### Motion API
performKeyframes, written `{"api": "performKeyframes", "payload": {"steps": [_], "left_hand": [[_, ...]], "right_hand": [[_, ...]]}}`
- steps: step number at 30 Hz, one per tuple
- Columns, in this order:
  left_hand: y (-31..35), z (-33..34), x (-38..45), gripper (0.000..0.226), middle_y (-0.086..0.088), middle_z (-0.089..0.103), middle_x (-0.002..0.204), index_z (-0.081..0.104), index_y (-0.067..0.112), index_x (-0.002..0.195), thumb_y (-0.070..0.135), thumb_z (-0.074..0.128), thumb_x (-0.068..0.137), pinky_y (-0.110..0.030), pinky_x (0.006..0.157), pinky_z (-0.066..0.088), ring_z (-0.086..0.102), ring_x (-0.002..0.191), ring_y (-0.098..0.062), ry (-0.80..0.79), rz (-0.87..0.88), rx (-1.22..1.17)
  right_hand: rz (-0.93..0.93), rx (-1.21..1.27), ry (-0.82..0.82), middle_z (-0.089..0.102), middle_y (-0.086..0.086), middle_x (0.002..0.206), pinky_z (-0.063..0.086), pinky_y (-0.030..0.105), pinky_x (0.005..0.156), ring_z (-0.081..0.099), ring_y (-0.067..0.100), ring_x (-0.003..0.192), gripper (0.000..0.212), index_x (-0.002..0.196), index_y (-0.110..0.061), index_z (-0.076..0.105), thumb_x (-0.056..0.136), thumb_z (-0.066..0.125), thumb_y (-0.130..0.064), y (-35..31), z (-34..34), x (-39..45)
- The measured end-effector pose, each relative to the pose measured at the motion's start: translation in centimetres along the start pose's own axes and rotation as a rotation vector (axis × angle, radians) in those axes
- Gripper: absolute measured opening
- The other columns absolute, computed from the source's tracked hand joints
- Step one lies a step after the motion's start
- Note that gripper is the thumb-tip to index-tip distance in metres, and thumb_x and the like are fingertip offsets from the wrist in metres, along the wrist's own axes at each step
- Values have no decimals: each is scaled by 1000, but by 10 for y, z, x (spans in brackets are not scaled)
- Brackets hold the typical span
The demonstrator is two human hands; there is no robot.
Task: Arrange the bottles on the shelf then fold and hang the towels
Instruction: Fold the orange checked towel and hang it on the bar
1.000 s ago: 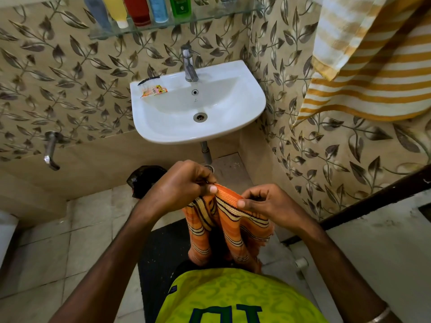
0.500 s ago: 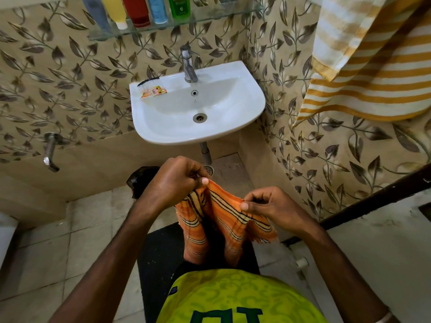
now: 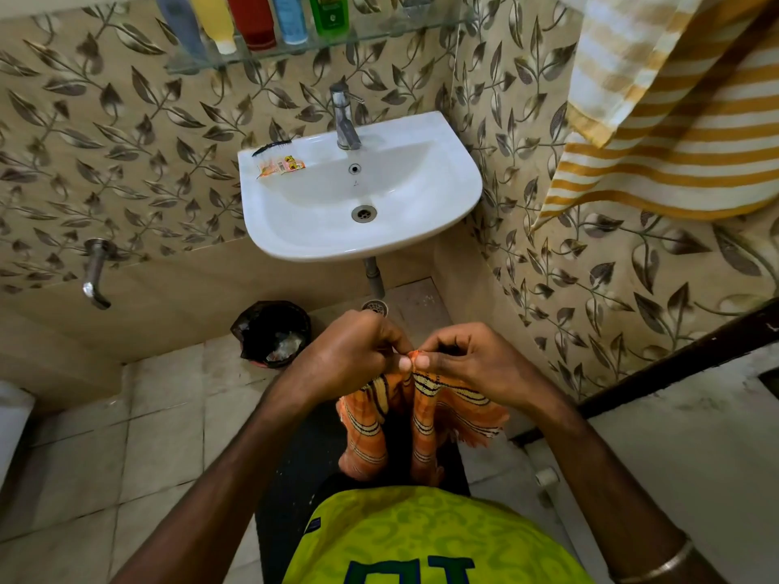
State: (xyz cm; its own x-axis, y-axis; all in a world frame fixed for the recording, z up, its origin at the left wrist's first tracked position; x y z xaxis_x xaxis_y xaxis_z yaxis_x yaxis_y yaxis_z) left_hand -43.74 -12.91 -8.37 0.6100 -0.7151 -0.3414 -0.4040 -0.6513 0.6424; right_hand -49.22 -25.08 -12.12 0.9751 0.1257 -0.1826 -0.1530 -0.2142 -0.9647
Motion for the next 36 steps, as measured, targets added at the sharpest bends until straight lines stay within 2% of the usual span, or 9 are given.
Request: {"api": "performKeyframes", "payload": {"steps": [3,6,12,17,22,25,28,31,36], "left_hand": [[-5,-6,0,5,9,75,86,77,24,90,22,74,87,-35,80,60,69,83,-2,55,-36,0],[-6,-11,-1,6,9,75,86,77,24,90,21,72,89,-33,79,60,70,83,-2,64,-52,0],[-13,-21,-4,7,9,76,85,76,21,90,19,69,91,-28,76,59,71,83,-1,88,-79,-67],[-17,-28,-6,9,10,75,85,76,21,87,19,68,91,-23,73,56,70,83,-2,117,-100,-76],[-16,-29,-4,9,10,74,91,74,23,89,17,68,91,-31,80,58,69,87,-3,139,-107,-39],[-13,-26,-3,17,11,70,91,73,23,106,17,69,91,-30,82,57,67,88,-1,131,-89,-7],[-6,-19,-3,35,12,66,80,68,26,125,16,70,91,-23,78,54,61,72,7,100,-35,-3],[-1,-8,-2,40,13,64,73,65,27,129,17,70,91,-32,91,57,67,86,-1,30,-5,-12],[11,8,2,25,12,72,91,72,24,117,22,67,93,-25,77,58,66,82,0,-76,53,37]], "right_hand": [[6,7,6,75,1,84,49,19,68,65,4,75,20,93,-13,78,84,75,-31,0,-1,-2],[25,12,4,76,11,92,53,27,71,70,13,80,26,94,-13,78,81,74,-36,4,-3,-5],[71,24,27,78,12,92,58,32,74,74,28,86,29,95,-11,77,81,73,-36,18,-11,-14],[92,34,38,79,8,91,58,30,74,75,21,83,29,96,-10,77,83,71,-35,23,-15,-21],[78,59,28,78,9,90,58,29,71,74,17,78,20,93,-12,77,85,72,-30,15,-13,-21],[50,57,27,77,14,88,54,28,68,70,16,75,20,92,-11,78,84,73,-29,10,-11,-18],[48,8,16,77,8,86,53,23,67,69,9,75,16,92,-9,78,88,74,-24,10,-7,-12],[57,-24,0,76,-3,83,52,17,68,69,3,76,15,94,-10,78,89,74,-23,8,-4,-8],[1,-103,-6,75,-2,84,50,23,69,68,8,78,19,91,-16,79,85,76,-33,-6,-4,-3]]}}
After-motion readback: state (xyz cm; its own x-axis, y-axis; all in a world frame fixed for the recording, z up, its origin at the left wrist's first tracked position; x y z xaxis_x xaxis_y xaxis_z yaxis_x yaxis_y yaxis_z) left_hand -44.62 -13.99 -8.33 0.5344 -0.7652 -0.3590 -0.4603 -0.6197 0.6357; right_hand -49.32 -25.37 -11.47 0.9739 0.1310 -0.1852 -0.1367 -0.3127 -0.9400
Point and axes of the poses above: each hand's wrist, its own x-axis towards the middle knuckle, its own z-axis out of the palm, y = z × x, the point moved 8 cm from there along x, towards the middle knuckle
